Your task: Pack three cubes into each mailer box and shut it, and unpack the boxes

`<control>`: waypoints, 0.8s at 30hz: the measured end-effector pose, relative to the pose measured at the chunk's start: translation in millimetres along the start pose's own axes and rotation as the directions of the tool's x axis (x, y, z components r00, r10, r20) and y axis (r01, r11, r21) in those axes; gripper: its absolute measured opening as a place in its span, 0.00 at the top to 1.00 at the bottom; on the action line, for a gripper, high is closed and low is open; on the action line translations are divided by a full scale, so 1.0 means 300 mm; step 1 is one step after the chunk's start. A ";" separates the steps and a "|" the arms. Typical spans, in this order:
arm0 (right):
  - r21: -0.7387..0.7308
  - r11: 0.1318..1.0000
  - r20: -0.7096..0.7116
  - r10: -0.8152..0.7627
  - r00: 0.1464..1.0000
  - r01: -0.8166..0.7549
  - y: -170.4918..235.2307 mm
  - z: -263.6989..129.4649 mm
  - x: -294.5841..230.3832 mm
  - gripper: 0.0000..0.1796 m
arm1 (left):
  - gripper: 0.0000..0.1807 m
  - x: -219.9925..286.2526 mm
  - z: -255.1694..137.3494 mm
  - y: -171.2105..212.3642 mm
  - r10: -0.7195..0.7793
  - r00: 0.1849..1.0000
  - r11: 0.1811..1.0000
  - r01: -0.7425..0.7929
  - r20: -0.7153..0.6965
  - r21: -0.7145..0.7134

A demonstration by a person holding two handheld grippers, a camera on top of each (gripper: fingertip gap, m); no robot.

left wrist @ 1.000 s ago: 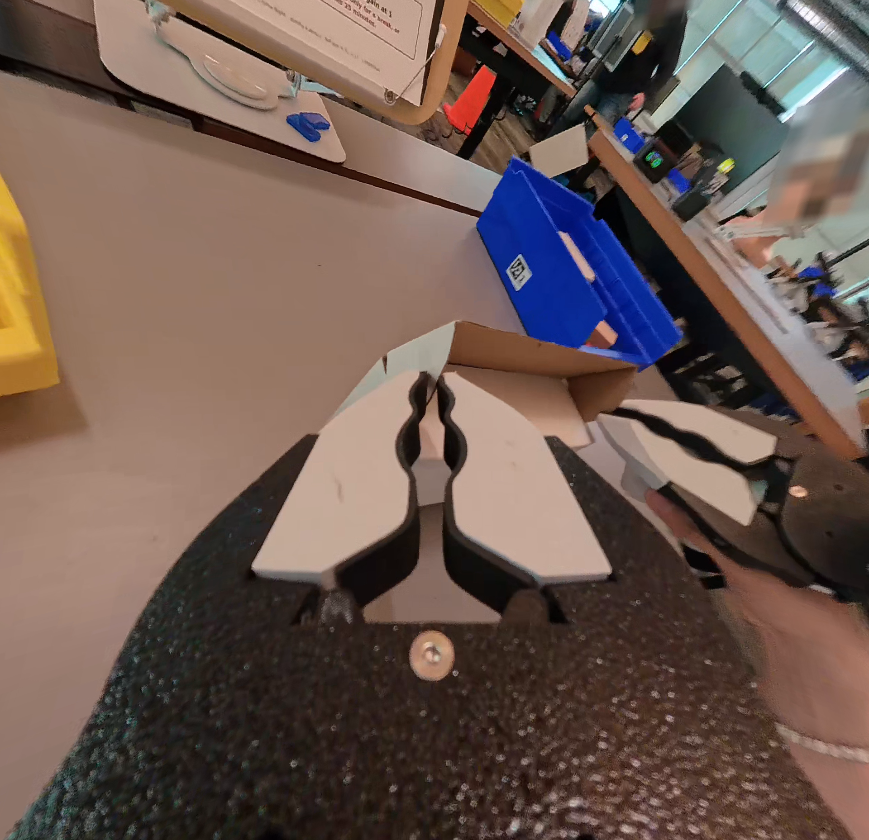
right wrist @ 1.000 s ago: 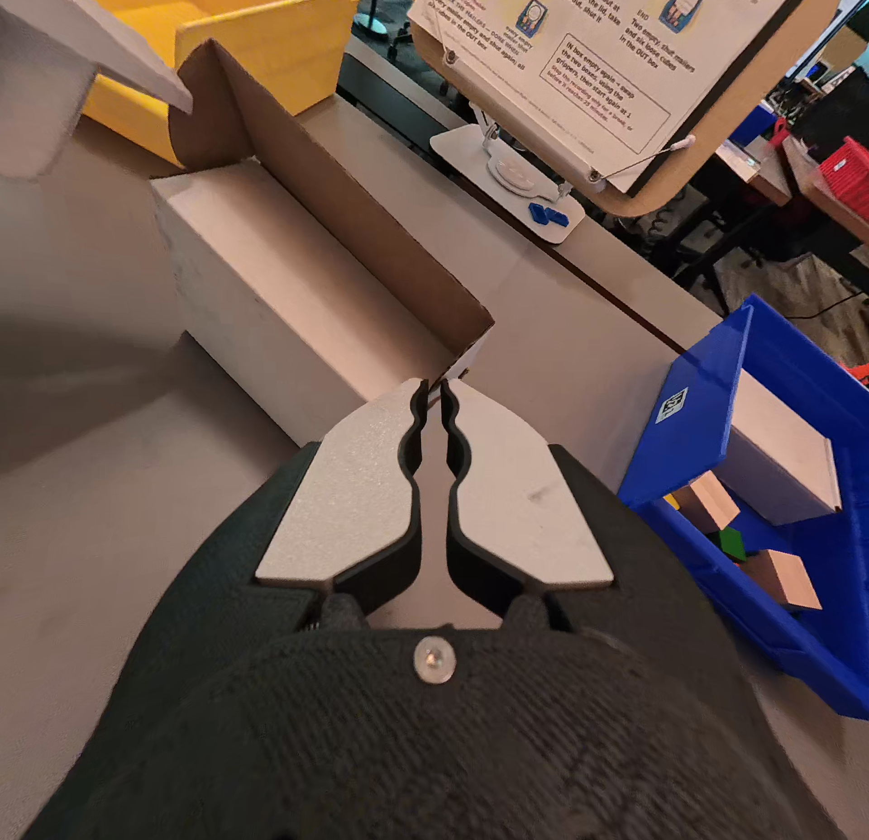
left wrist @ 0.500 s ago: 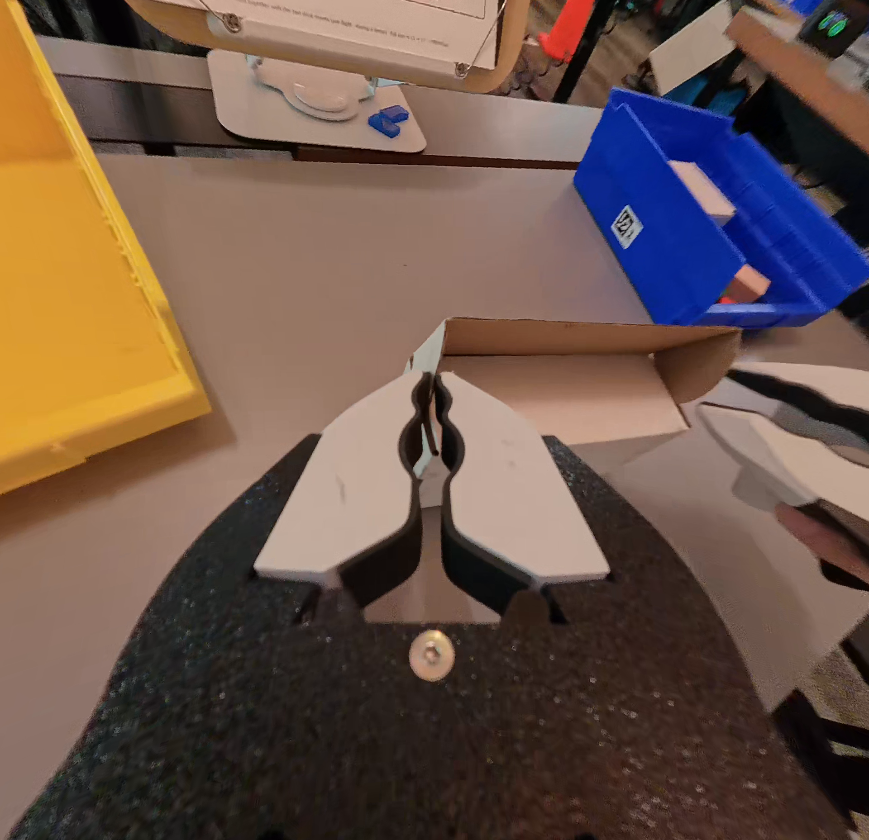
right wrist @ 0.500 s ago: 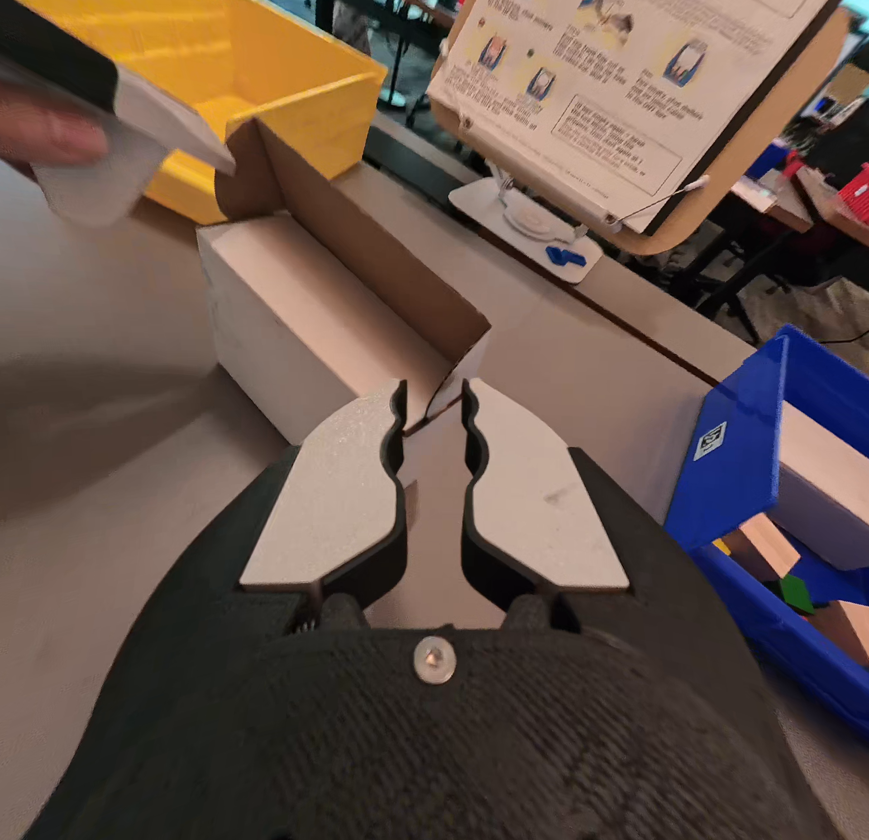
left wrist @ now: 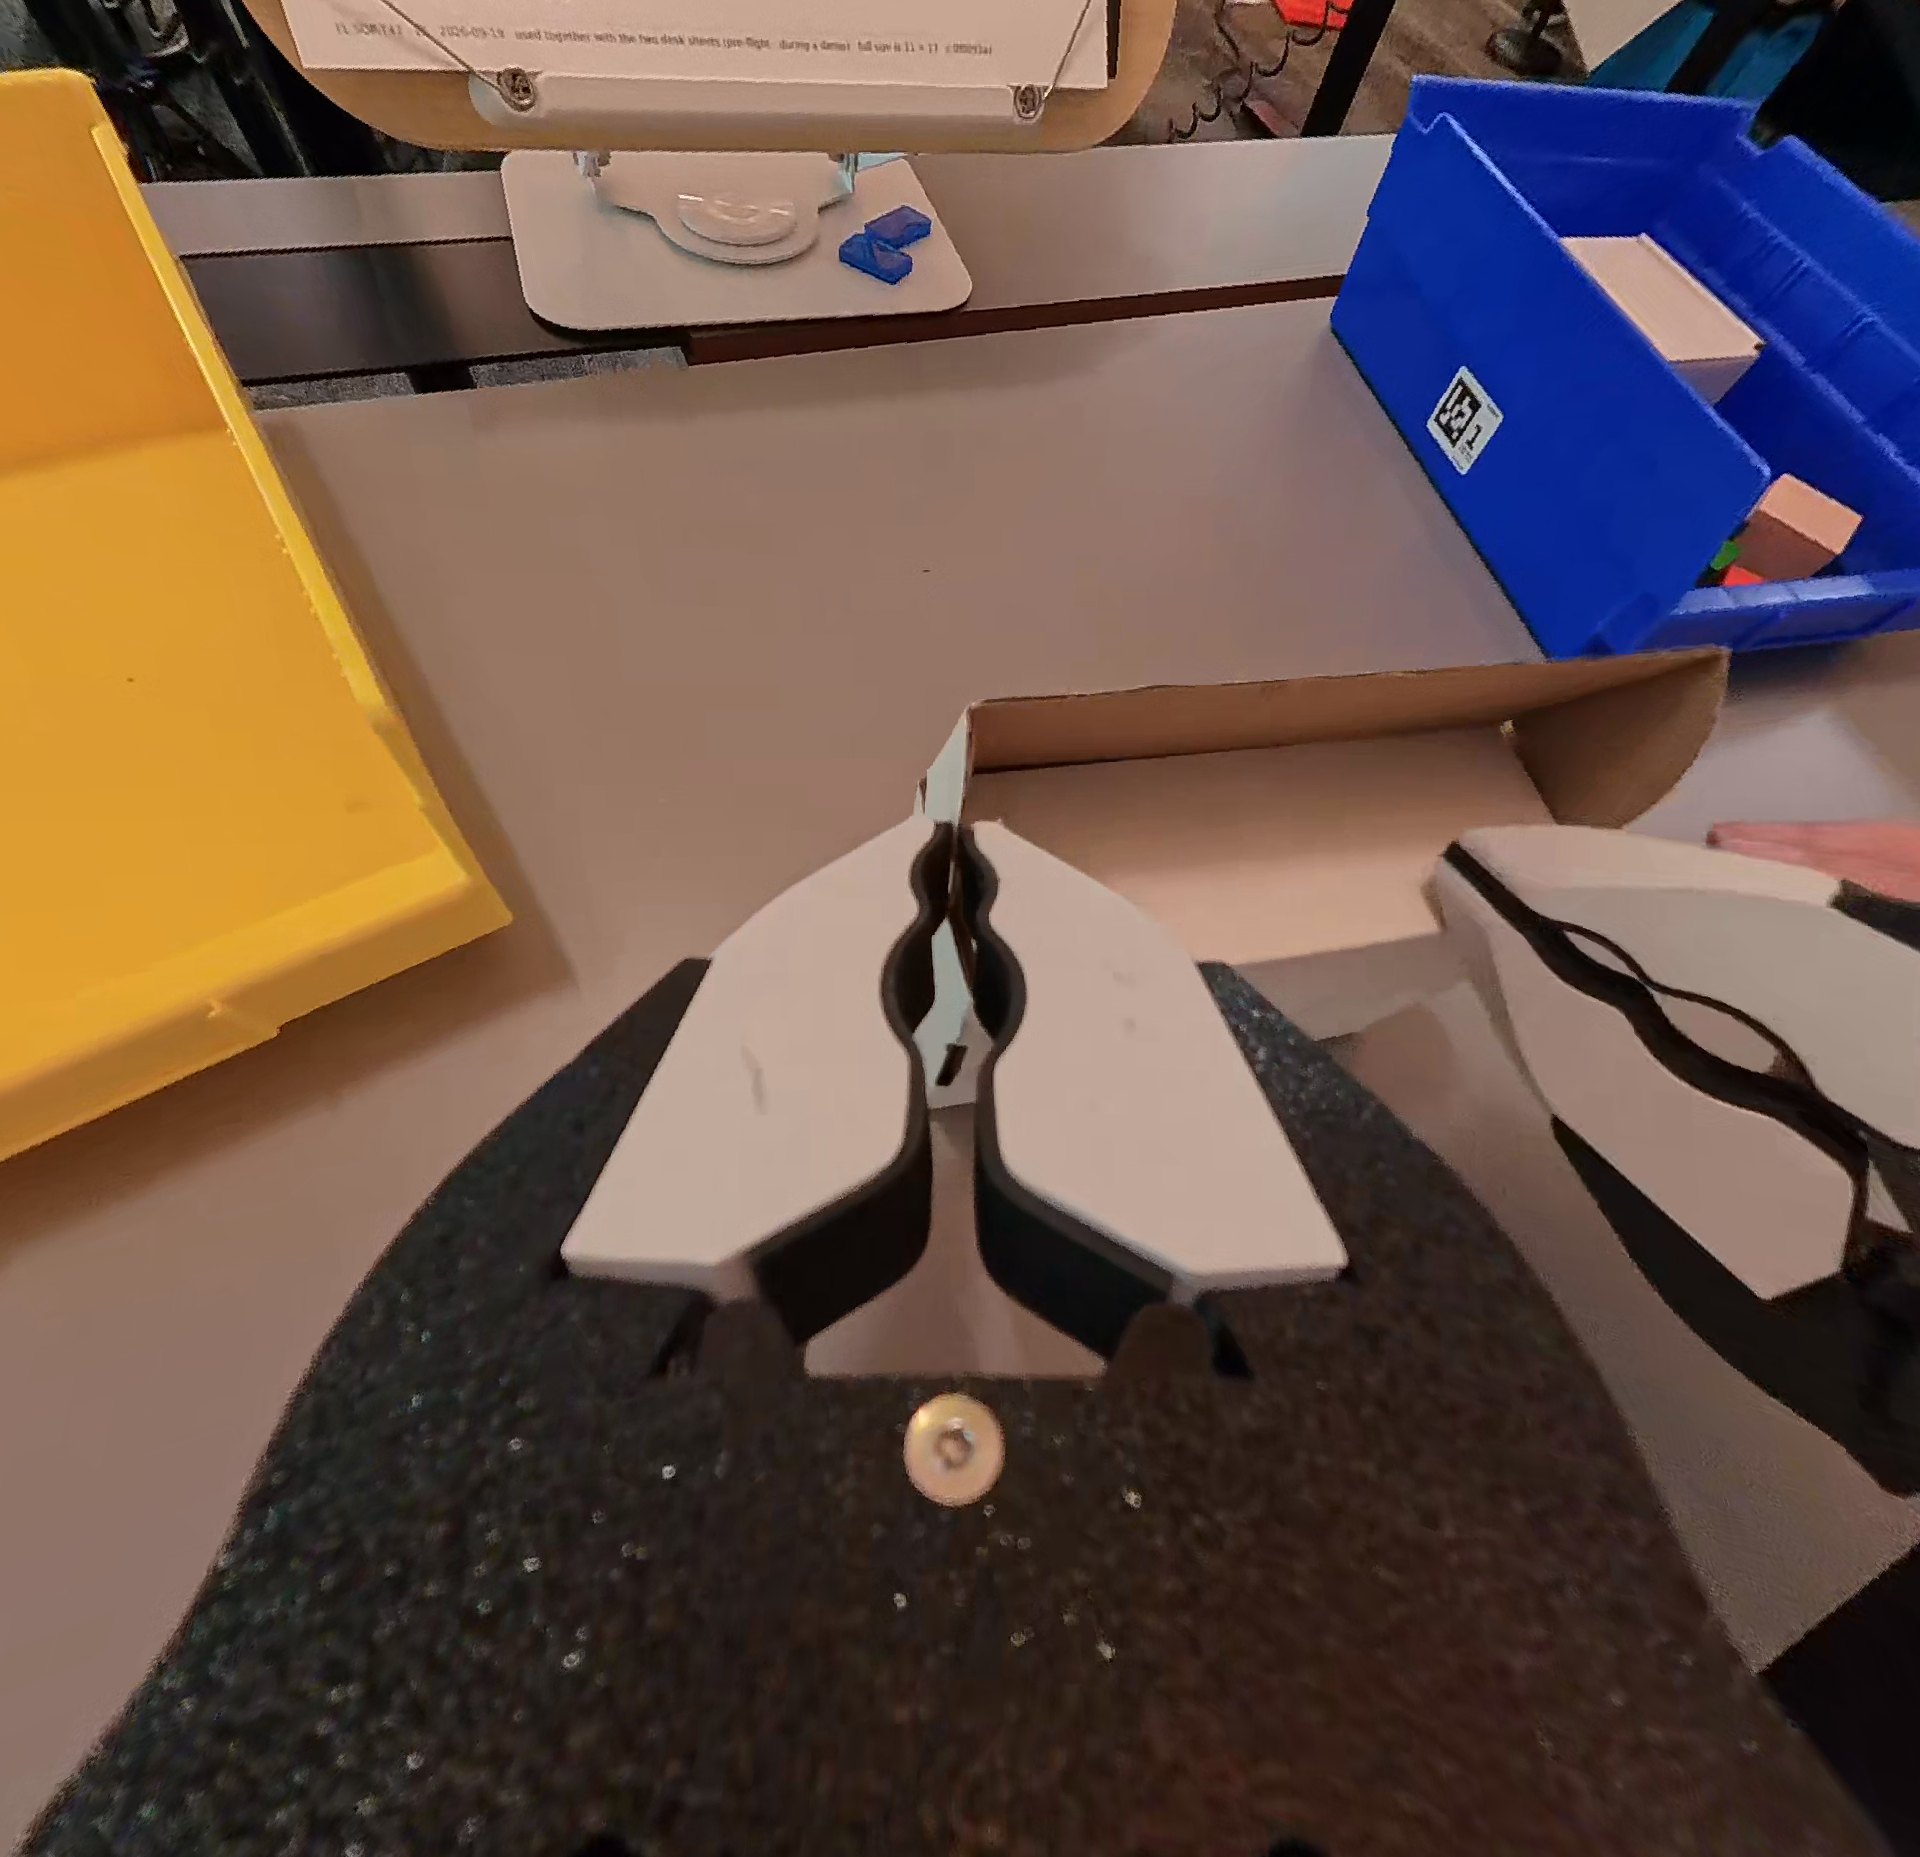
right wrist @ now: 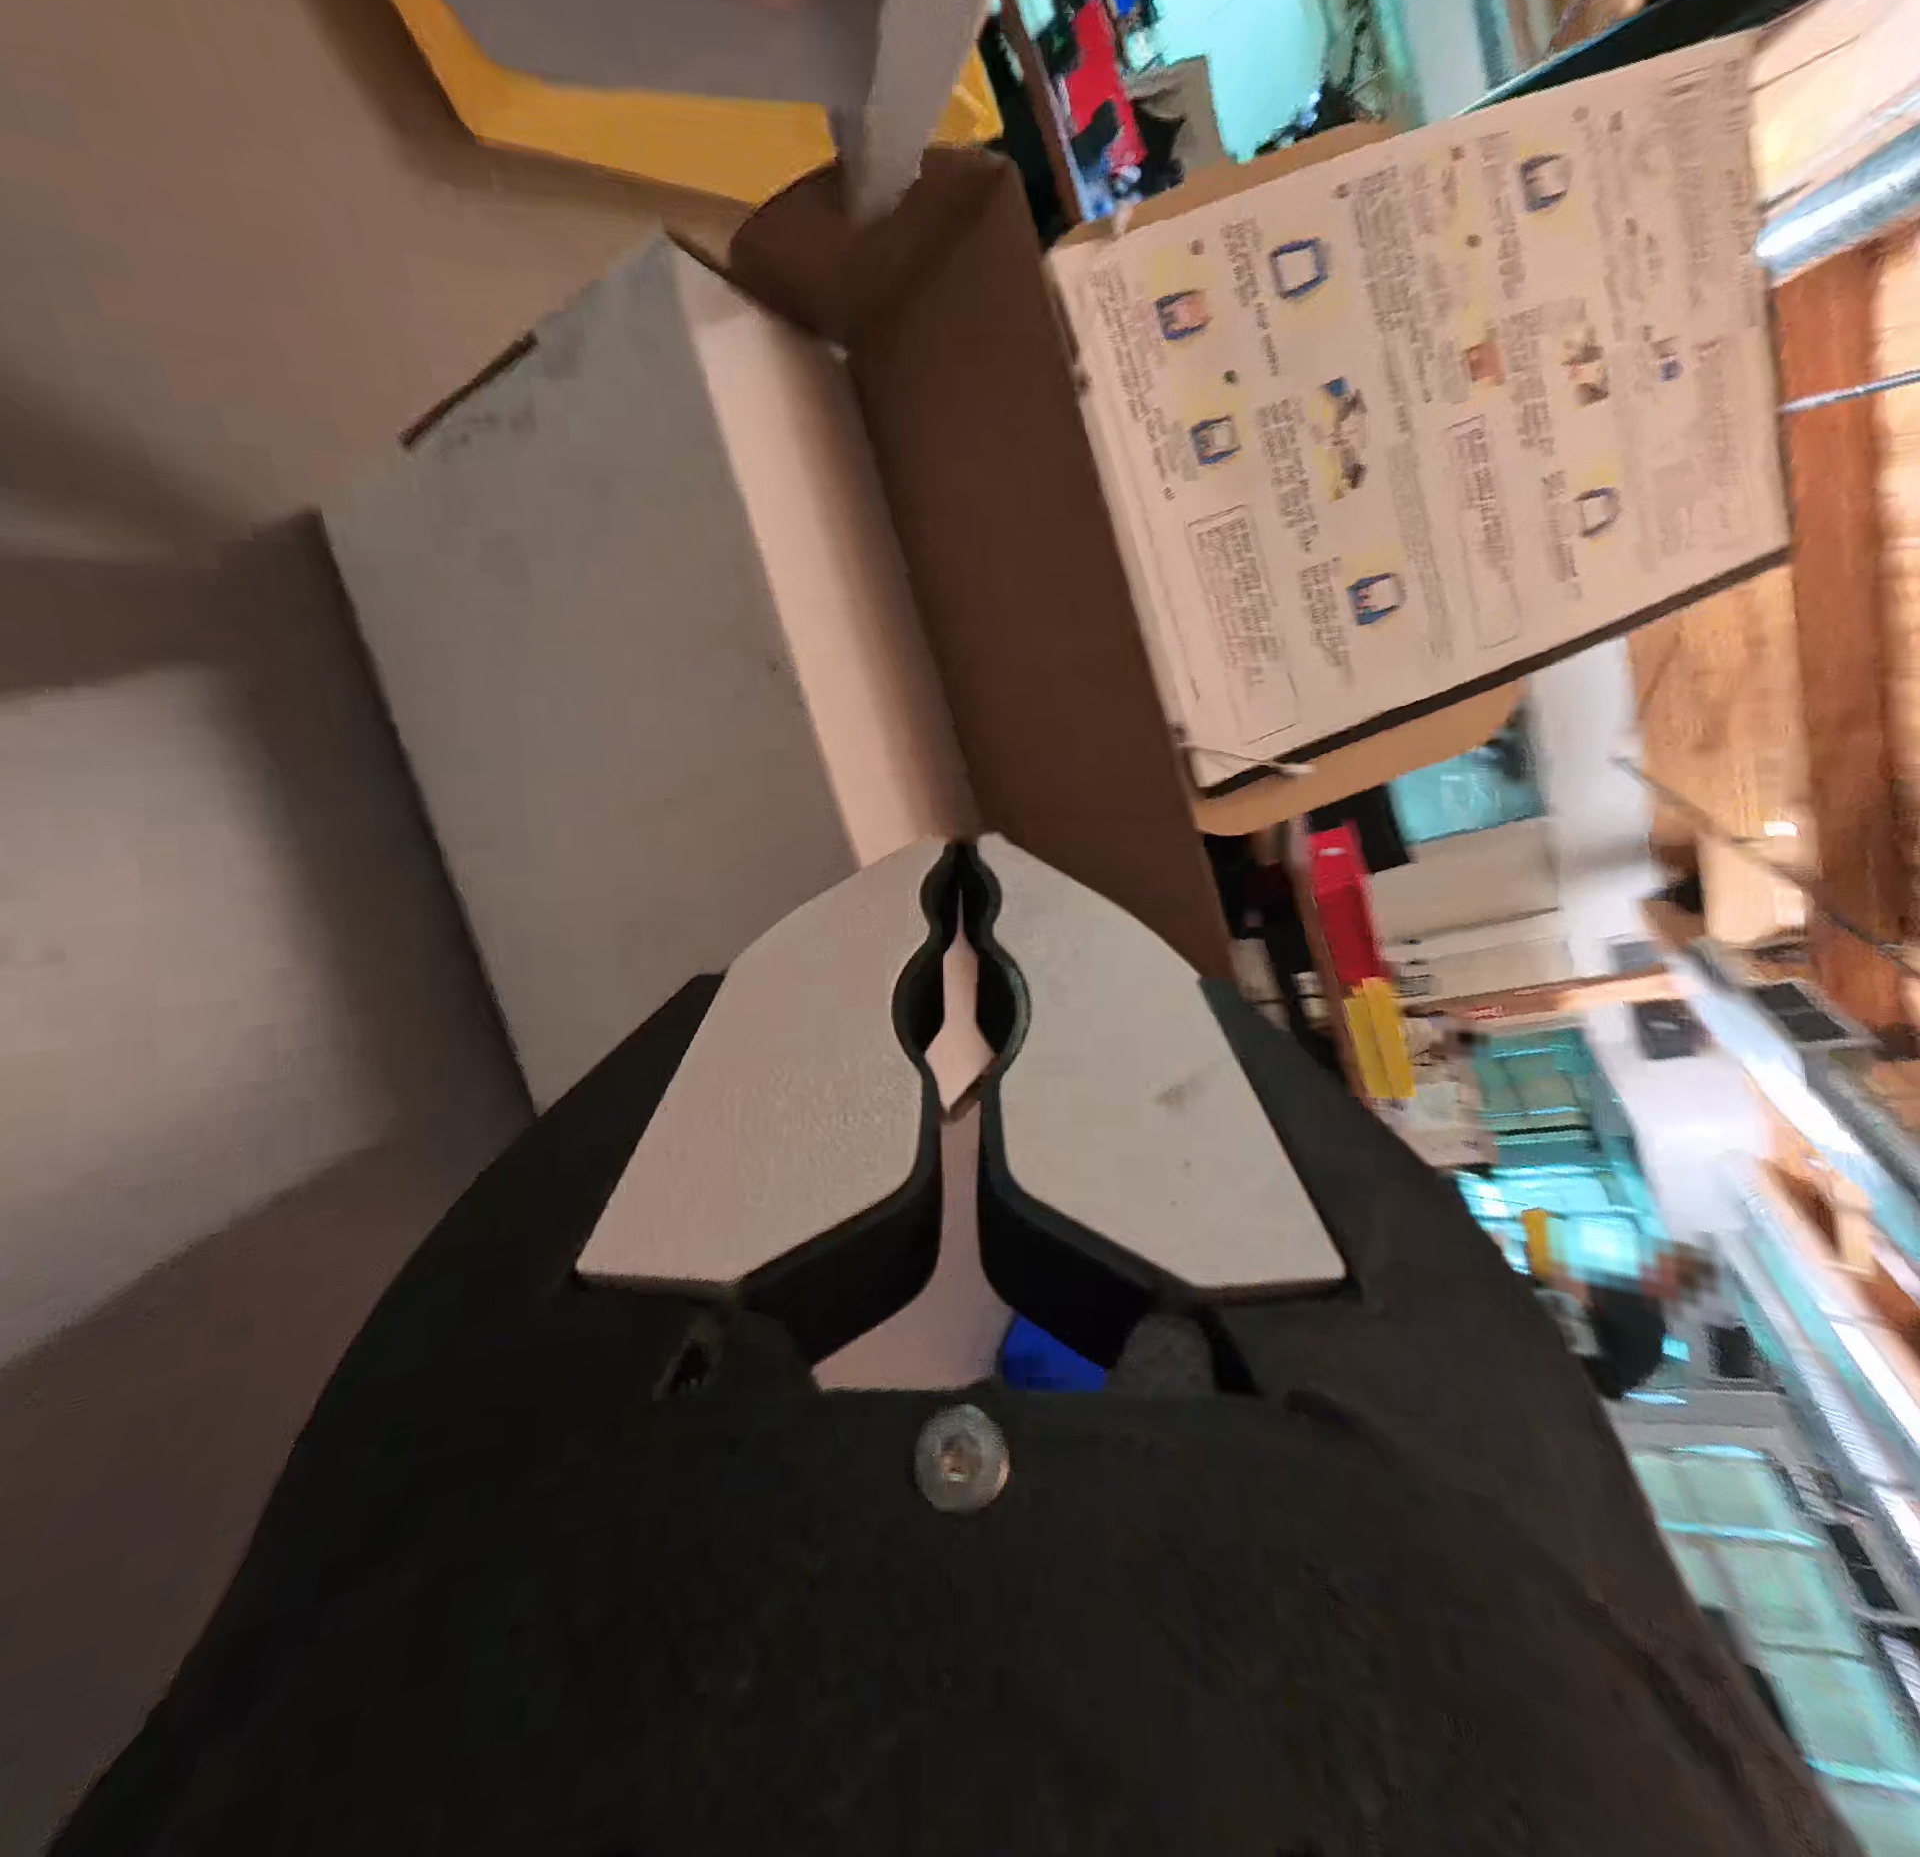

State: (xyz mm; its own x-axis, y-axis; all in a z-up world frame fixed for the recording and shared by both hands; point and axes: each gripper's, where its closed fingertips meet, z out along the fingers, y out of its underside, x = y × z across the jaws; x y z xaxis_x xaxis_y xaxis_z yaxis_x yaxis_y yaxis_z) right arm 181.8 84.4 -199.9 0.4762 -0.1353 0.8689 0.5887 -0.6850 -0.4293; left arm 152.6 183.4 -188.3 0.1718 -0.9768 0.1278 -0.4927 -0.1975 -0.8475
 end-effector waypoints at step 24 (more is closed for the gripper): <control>-0.019 1.000 -0.008 0.020 1.000 -0.020 0.001 0.024 0.007 1.00 | 0.99 -0.003 -0.020 0.000 0.162 0.987 0.986 -0.161 0.018 -0.050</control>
State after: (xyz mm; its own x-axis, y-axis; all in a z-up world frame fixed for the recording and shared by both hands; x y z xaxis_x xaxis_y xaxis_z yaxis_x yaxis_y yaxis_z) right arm 187.7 89.2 -199.9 0.4826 -0.1547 0.8620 0.5665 -0.6955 -0.4420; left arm 147.3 183.8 -185.3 0.1055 -0.9942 -0.0205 -0.5555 -0.0418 -0.8305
